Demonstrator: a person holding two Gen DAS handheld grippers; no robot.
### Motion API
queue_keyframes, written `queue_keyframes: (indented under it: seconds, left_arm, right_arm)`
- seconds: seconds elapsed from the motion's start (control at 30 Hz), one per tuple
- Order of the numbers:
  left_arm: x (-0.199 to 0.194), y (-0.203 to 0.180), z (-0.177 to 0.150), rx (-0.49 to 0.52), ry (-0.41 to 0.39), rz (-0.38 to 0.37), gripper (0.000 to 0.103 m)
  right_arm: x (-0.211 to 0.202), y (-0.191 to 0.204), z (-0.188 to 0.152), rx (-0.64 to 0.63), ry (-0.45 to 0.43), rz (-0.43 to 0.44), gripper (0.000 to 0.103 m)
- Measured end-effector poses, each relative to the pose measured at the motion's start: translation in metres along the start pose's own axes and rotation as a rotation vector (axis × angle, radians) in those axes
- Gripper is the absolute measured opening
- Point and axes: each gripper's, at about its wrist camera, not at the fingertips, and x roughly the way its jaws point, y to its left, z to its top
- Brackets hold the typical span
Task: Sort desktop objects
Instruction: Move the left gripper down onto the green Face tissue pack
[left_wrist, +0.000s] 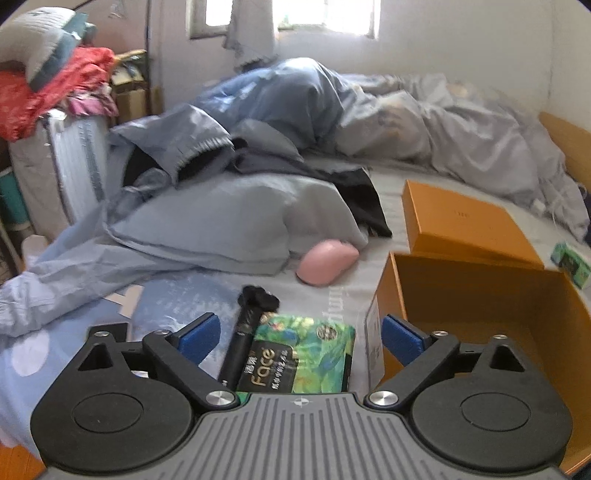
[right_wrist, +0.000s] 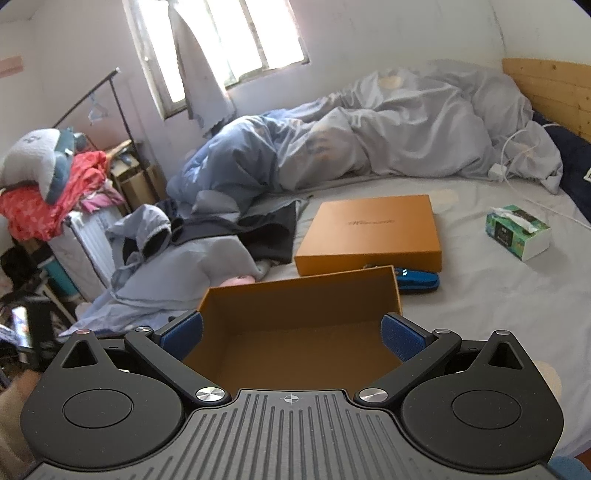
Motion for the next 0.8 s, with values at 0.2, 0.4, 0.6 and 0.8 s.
queue_keyframes:
  seconds: [0.2, 0.4, 0.6, 0.8]
  left_arm:
    - [0.022, 0.009, -0.015, 0.013, 0.06, -0.035, 0.095]
    - [0.03, 0.014, -0.008, -0.014, 0.063, -0.092, 0.095]
    - [0.048, 0.006, -0.011, 0.085, 0.103, -0.091, 0.093]
    - [0.063, 0.013, -0.026, 0.037, 0.152, -0.084, 0.094]
  right_arm:
    - [0.002, 0.002, -0.001, 0.011, 0.023, -0.003, 0.103]
    - [0.007, 0.002, -0.002, 0.029, 0.052, -0.005, 0.103]
    - [0.019, -0.001, -0.004, 0.035, 0.064, 0.005, 0.103]
    - [0.025, 0.008, -0.005, 0.032, 0.073, 0.012, 0.103]
